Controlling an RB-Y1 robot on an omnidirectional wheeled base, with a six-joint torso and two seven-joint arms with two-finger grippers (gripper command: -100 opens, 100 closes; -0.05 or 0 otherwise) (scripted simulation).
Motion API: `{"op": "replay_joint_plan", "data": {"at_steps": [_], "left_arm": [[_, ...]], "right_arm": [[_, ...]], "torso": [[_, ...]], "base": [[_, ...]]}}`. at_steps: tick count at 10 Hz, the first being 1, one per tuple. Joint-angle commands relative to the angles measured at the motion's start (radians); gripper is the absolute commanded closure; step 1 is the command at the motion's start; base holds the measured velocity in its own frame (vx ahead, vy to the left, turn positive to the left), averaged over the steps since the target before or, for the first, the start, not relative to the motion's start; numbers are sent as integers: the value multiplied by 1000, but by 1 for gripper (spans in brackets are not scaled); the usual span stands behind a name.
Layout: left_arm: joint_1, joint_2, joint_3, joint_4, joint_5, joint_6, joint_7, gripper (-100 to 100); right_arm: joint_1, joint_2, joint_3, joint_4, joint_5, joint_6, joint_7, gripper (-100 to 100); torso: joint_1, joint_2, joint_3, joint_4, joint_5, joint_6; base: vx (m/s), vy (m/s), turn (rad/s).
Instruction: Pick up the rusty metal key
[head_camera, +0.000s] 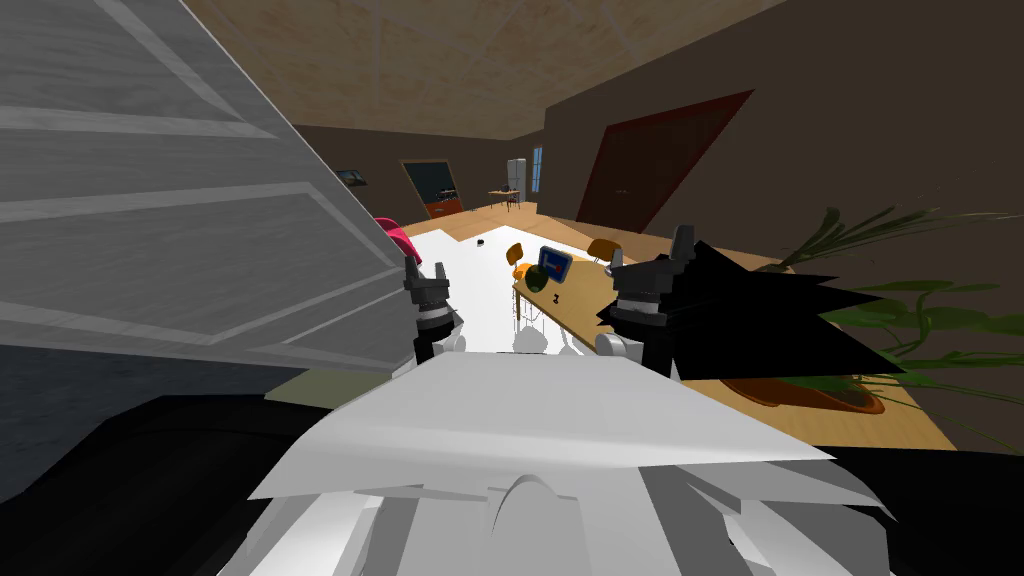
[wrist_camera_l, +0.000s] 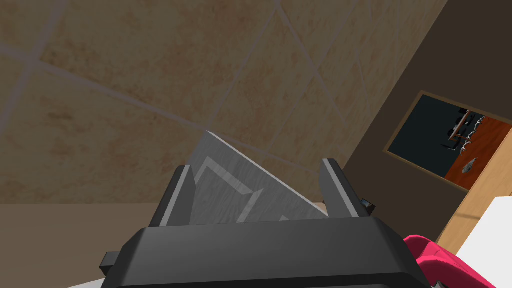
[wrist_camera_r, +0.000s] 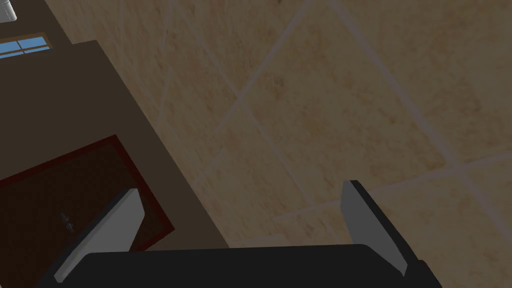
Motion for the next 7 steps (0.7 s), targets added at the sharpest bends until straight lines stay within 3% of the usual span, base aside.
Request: {"op": "replay_joint_plan", "data": {"at_steps": [1,7], "left_arm": [[0,0,0,0,0,0,0,0],[0,0,0,0,0,0,0,0]], "right_arm": [[-12,-10,-6,31,-17,15,0,-100],[-91,-62,-48,204,-130,114,-3,-100]], "torso": [[0,0,0,0,0,0],[-1,0,0,0,0,0]], "base": [[-7,-2,25],[-15,-9,52]]}}
